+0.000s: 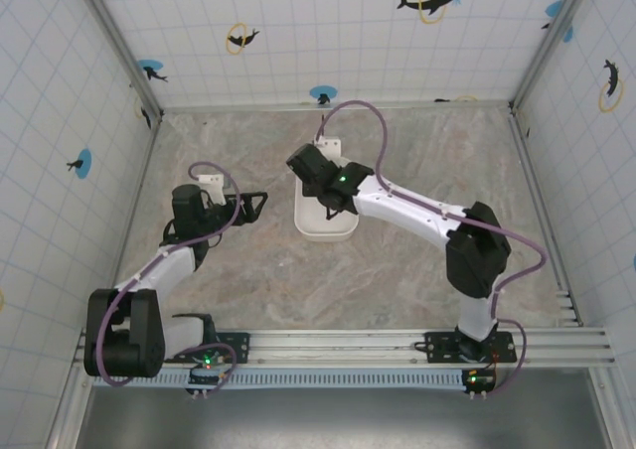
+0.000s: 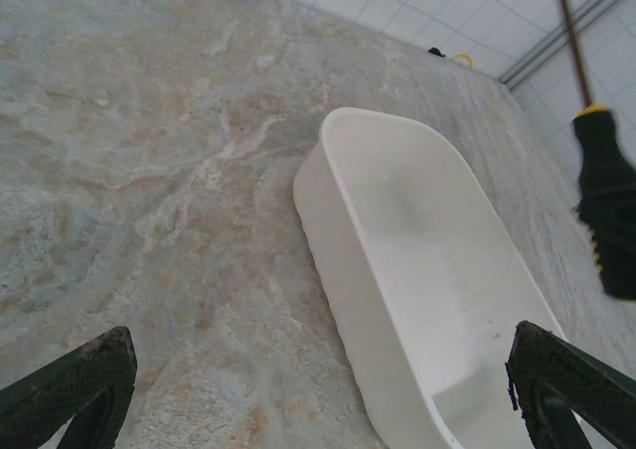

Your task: Put the screwdriver in the bin

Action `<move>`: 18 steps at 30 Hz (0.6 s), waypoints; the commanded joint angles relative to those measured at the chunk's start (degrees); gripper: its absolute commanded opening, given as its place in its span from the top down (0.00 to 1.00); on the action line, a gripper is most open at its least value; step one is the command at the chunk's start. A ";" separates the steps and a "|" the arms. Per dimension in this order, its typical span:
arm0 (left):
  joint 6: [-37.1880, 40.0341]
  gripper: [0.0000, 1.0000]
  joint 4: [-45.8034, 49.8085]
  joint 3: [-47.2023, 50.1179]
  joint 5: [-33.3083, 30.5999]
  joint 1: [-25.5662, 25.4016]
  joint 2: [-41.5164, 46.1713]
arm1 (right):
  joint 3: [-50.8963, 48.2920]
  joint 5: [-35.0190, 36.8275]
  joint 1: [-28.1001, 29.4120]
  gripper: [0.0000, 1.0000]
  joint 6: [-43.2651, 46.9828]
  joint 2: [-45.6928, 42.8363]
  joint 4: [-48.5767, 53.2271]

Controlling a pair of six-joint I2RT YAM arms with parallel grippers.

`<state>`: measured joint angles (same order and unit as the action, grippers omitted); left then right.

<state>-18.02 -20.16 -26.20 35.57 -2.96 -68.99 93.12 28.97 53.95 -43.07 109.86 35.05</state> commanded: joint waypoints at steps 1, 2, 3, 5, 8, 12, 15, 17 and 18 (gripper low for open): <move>0.93 0.02 -0.49 0.50 0.55 -0.43 0.64 | 1.50 -5.35 -0.58 1.00 -3.95 2.39 4.66; 0.97 0.02 -0.49 0.57 0.51 -0.48 0.63 | 0.51 -6.30 -0.79 1.00 -4.36 2.66 3.63; 0.90 0.02 -0.49 0.55 0.64 -0.45 0.69 | -0.74 -7.20 -1.14 1.00 -4.77 2.81 2.27; 0.95 0.02 -0.49 0.63 0.61 -0.47 0.82 | -2.41 -8.40 -1.85 1.00 -5.41 3.05 0.76; 1.11 0.02 -0.34 0.66 0.31 -0.53 1.06 | -3.11 -9.70 -2.84 1.00 -5.43 3.87 0.33; 1.14 0.02 -0.41 0.67 0.11 -0.48 0.96 | -4.16 -11.76 -4.00 1.00 -5.31 5.20 -1.41; 1.13 0.02 -0.58 0.54 0.13 -0.46 0.56 | -3.85 -12.43 -4.81 1.00 -4.93 6.51 -1.76; 1.23 0.02 -0.49 0.29 0.20 -0.43 0.27 | -3.43 -12.95 -5.24 1.00 -4.66 7.34 -1.74; 1.21 0.02 -0.58 0.19 0.20 -0.49 0.10 | -3.21 -13.08 -5.31 1.00 -4.57 7.75 -1.79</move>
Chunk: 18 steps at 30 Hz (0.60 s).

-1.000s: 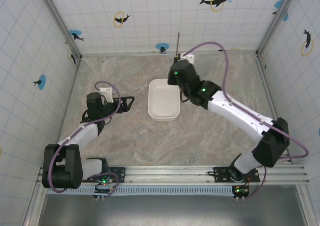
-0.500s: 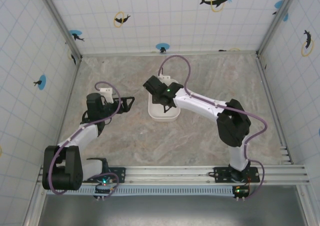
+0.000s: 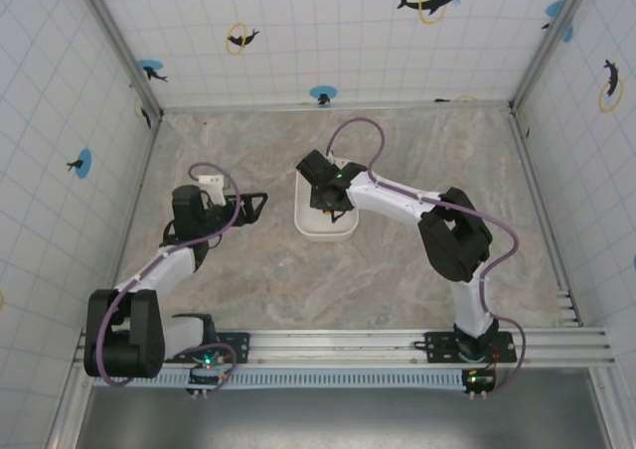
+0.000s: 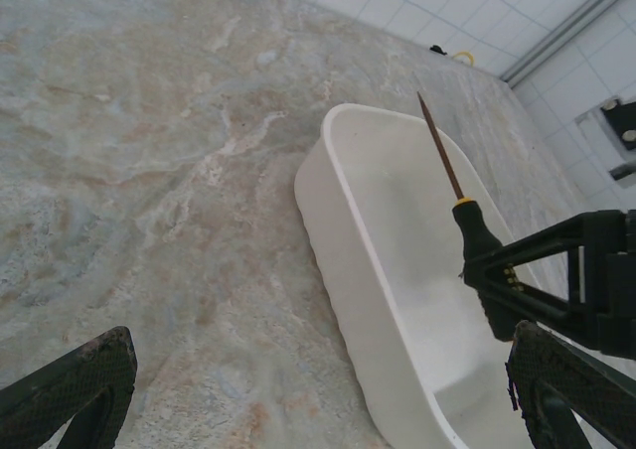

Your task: Put the screwdriver in the bin

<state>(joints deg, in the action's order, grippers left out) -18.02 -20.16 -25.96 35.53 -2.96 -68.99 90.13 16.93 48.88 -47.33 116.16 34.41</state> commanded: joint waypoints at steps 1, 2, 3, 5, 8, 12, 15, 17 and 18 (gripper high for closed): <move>1.22 0.02 -0.58 -0.13 0.29 -0.47 0.00 | 0.02 -1.10 -0.37 1.00 -0.30 1.78 -1.10; 1.20 0.02 -0.58 -0.06 0.33 -0.53 -0.09 | 0.13 -1.19 -0.44 1.00 -0.26 2.03 -1.25; 1.15 0.02 -0.66 -0.14 0.32 -0.47 -0.12 | 0.33 -1.20 -0.48 1.00 -0.30 2.31 -1.26; 1.13 0.02 -0.66 -0.15 0.33 -0.44 -0.10 | 0.48 -1.45 -0.61 1.00 -0.30 2.82 -1.33; 1.25 0.02 -0.57 -0.12 0.33 -0.49 -0.02 | 0.49 -2.26 -0.79 1.00 -0.28 3.75 -1.64; 1.59 0.02 -0.06 -0.08 0.27 -0.48 0.18 | -0.57 -3.03 -0.52 1.00 -0.37 4.04 -2.11; 1.89 0.02 0.47 -0.06 0.11 -0.49 0.52 | -2.80 -2.02 0.03 1.00 -0.56 2.50 -3.03; 1.88 0.02 0.74 0.06 -0.02 -0.51 0.73 | -4.48 -1.56 0.26 1.00 -0.57 1.19 -3.69; 1.99 0.02 0.80 0.03 -0.02 -0.48 0.87 | -5.25 -1.24 0.51 1.00 -0.63 0.33 -3.81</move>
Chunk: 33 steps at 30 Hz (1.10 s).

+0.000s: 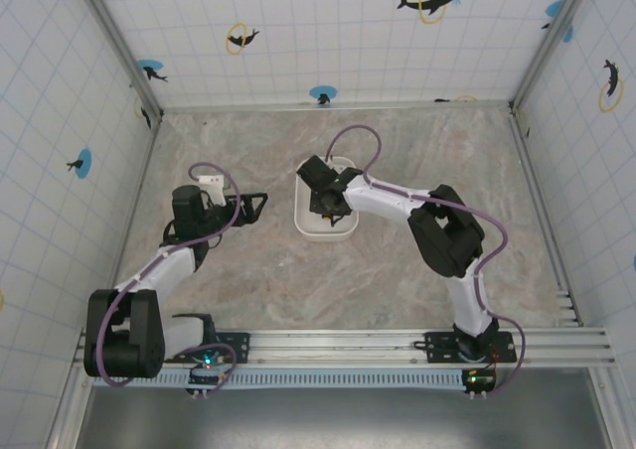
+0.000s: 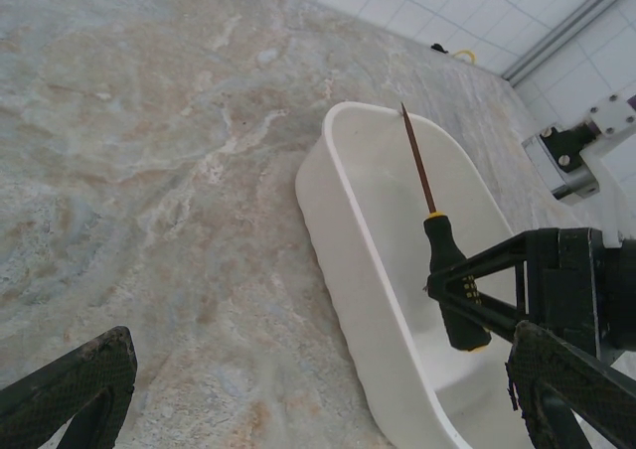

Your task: Put the screwdriver in the bin

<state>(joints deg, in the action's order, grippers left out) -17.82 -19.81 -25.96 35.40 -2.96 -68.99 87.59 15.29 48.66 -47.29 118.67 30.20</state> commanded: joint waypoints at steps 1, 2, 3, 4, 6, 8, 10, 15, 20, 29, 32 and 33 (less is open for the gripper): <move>1.77 0.03 0.48 0.08 0.07 -0.50 1.00 | -3.26 0.71 0.97 1.00 -0.74 -2.74 0.29; 1.77 0.02 0.54 0.11 0.02 -0.53 1.12 | -3.91 0.99 1.25 1.00 -0.77 -3.39 0.27; 1.77 0.02 0.49 0.13 0.03 -0.51 1.19 | -4.36 1.37 1.49 1.00 -0.79 -3.98 0.37; 1.77 0.02 0.54 0.19 -0.06 -0.48 1.22 | -4.72 1.77 1.77 1.00 -0.78 -4.46 0.54; 1.78 0.02 0.51 0.22 -0.07 -0.51 1.23 | -5.39 2.25 2.13 1.00 -1.02 -5.12 0.59; 1.75 0.02 0.48 0.16 -0.07 -0.49 1.16 | -5.50 2.22 1.99 1.00 -1.02 -5.04 0.49; 1.82 0.02 0.48 0.25 0.02 -0.47 1.07 | -5.28 1.86 1.90 1.00 -0.92 -4.44 0.53; 1.96 0.02 0.78 0.47 -0.06 -0.51 1.22 | -4.71 0.96 1.77 1.00 -0.78 -2.90 0.63; 2.22 0.02 0.92 0.54 -0.15 -0.48 1.03 | -4.32 0.17 1.60 0.74 -0.61 -1.91 0.30; 2.36 0.02 1.17 0.03 -0.70 -0.47 1.13 | -3.58 -0.17 0.75 0.51 -0.01 -3.12 1.01; 2.56 0.02 1.59 -0.29 -1.36 -0.47 1.50 | -2.60 0.52 0.64 0.44 0.74 -5.12 2.29; 2.67 0.02 1.91 -0.51 -1.91 -0.51 1.74 | -2.07 0.72 0.56 0.41 1.11 -6.02 2.94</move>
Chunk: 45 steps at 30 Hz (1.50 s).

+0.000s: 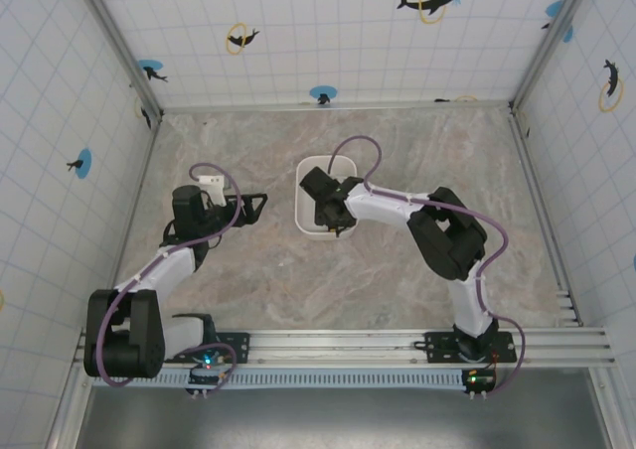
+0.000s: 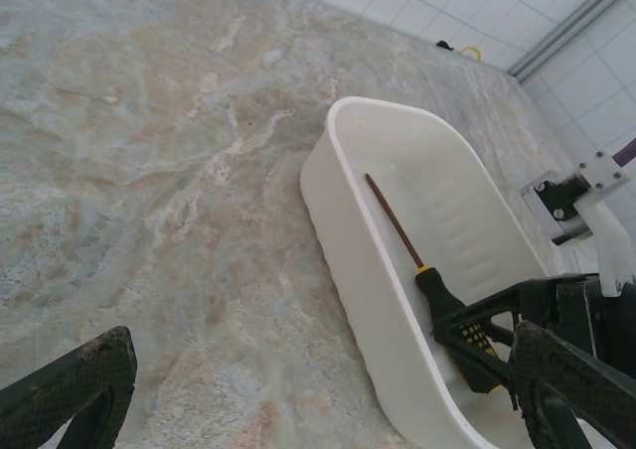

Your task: Put the screwdriver in the bin

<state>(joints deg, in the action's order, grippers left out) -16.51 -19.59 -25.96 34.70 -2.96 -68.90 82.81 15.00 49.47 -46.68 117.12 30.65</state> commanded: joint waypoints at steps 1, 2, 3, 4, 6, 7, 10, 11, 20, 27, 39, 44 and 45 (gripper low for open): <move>1.44 0.02 1.96 -0.72 -1.52 -0.53 1.85 | 3.24 1.14 -0.21 0.38 1.00 -5.34 3.16; 1.57 0.02 2.24 -1.06 -2.01 -0.47 2.25 | 4.01 1.27 -0.23 0.35 1.80 -6.33 3.95; 1.85 0.02 2.63 -1.38 -2.68 -0.47 2.64 | 4.96 1.49 -0.18 0.33 2.72 -7.47 4.91; 1.99 0.02 3.03 -1.74 -3.32 -0.49 2.95 | 5.85 1.68 -0.24 0.30 3.53 -8.42 5.77; 2.63 0.02 4.04 -2.87 -5.29 -0.47 3.76 | 8.16 2.00 -0.35 0.24 6.91 -10.53 7.71; 2.99 0.02 4.44 -3.36 -6.31 -0.48 4.07 | 8.94 2.11 -0.43 0.22 8.53 -11.69 8.46; 3.98 0.02 5.13 -4.94 -10.12 -0.44 5.36 | 9.91 1.53 -1.12 0.18 13.61 -15.72 9.33; 4.41 0.02 5.26 -5.40 -11.20 -0.48 5.71 | 9.63 0.81 -1.59 0.17 14.85 -17.23 9.50; 9.57 0.02 -1.73 -2.95 -21.21 -0.51 9.07 | -6.16 -1.42 -10.80 0.12 28.00 -34.06 1.64; 15.86 0.02 -12.78 2.39 -33.04 -0.32 9.83 | -36.02 1.23 -27.28 0.11 40.24 -53.15 -31.19; 15.61 0.02 -35.56 10.12 -30.81 3.38 0.25 | -64.94 3.17 -44.40 0.12 42.87 -55.63 -71.98; 14.48 0.02 -39.40 12.18 -28.68 5.77 -0.93 | -70.37 5.17 -44.62 0.12 43.60 -51.20 -83.04; 14.74 0.02 -40.32 12.52 -28.70 5.91 -1.06 | -70.97 5.29 -44.78 0.12 43.54 -49.68 -84.76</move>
<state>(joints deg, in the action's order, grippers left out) -0.91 -53.28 -13.96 4.01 2.31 -69.78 13.98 18.44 5.13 -3.97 65.14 -41.12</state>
